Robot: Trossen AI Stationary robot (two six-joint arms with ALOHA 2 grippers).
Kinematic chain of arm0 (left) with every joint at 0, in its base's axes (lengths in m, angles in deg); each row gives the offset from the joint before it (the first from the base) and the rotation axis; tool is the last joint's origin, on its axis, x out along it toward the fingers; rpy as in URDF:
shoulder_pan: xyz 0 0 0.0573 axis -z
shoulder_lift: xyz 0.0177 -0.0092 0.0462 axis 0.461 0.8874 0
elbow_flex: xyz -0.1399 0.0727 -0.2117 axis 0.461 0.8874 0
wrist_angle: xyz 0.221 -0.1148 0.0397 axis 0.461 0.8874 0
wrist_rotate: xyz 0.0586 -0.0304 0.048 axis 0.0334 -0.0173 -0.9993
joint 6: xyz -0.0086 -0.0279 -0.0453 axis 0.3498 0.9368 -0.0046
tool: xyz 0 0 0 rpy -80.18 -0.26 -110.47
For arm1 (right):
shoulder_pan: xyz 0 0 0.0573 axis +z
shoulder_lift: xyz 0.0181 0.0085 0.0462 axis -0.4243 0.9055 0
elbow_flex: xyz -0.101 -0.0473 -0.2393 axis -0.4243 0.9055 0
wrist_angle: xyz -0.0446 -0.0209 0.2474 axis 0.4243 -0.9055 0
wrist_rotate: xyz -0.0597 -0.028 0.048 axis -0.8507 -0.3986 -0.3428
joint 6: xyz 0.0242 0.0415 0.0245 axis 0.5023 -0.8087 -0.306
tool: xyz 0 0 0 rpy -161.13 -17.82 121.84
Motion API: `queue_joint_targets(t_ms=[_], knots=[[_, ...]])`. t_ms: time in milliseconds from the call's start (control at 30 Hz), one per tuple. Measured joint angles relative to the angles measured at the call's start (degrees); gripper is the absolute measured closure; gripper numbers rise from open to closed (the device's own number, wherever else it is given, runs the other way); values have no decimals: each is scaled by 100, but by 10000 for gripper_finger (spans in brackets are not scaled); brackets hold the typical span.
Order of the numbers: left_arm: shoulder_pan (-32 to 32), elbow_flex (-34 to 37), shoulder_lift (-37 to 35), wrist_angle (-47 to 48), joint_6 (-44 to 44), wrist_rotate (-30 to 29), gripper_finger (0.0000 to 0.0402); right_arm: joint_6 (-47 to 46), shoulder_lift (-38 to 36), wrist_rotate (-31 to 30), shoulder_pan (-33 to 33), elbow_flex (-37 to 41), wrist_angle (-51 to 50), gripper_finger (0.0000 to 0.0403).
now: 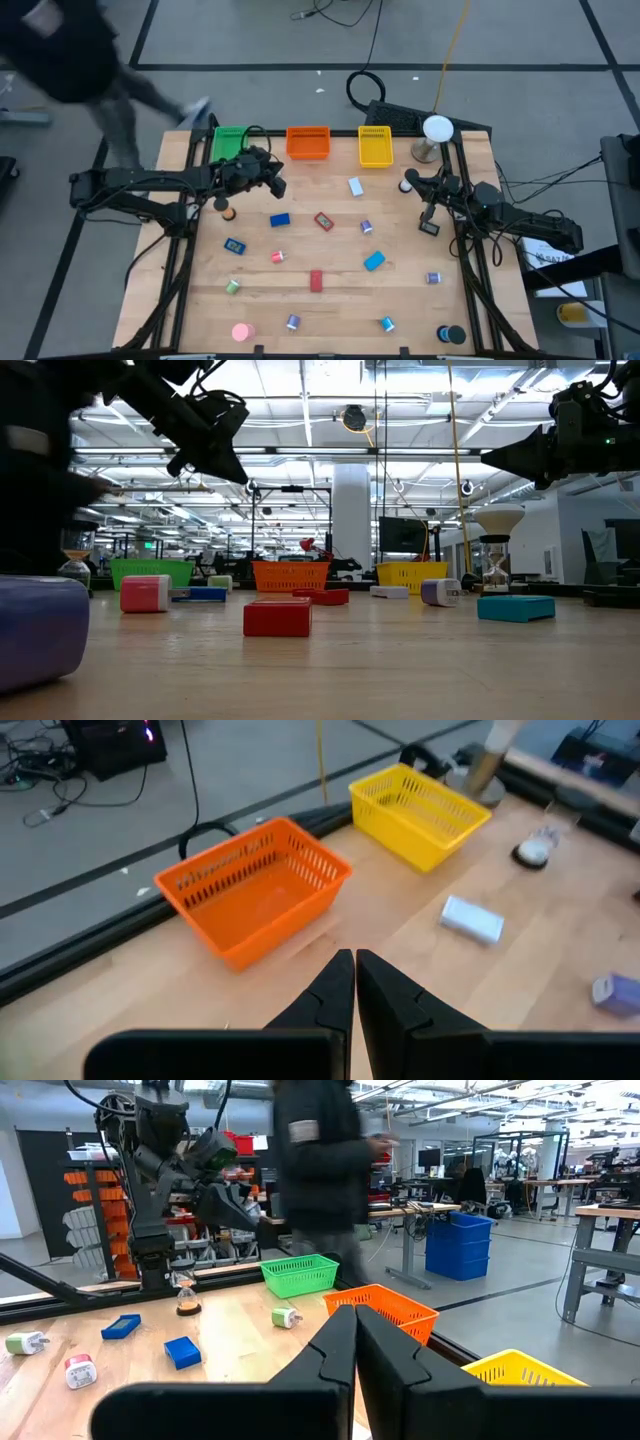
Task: Pick & Place Office items
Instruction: Put the top green charger adaptor into the green bin
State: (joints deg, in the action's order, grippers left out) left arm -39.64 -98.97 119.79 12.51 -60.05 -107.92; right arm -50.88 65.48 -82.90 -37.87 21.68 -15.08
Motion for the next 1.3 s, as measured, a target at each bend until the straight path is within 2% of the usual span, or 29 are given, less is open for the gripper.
queue_joint_targets(t_ms=[300, 433, 567, 733, 900, 1000, 1100, 1300], knots=[[98, 2, -1, 501, 31, 268, 382, 0, 0, 0, 0, 0, 0, 399], [152, -3, -3, 540, -98, 788, 383, 1, 0, 0, 1, 1, 0, 399], [118, -299, -3, 1333, 182, 1040, 383, 0, 0, 0, 0, -1, 1, 399], [129, -548, -3, 2135, 72, 1184, 383, -1, 0, 0, 1, -1, 0, 399], [104, -577, 155, 2410, 84, 1445, 382, -1, 0, 0, -1, -1, 0, 399], [-50, -579, 372, 2440, 301, 1570, 382, -1, 0, 0, -1, 1, 0, 399], [-329, -586, 665, 2470, 392, 2002, 382, 0, 0, 0, 0, -1, 0, 399], [-948, -939, 1242, 2617, -38, 2149, 378, -1, -2, 0, -1, -1, 2, 399]])
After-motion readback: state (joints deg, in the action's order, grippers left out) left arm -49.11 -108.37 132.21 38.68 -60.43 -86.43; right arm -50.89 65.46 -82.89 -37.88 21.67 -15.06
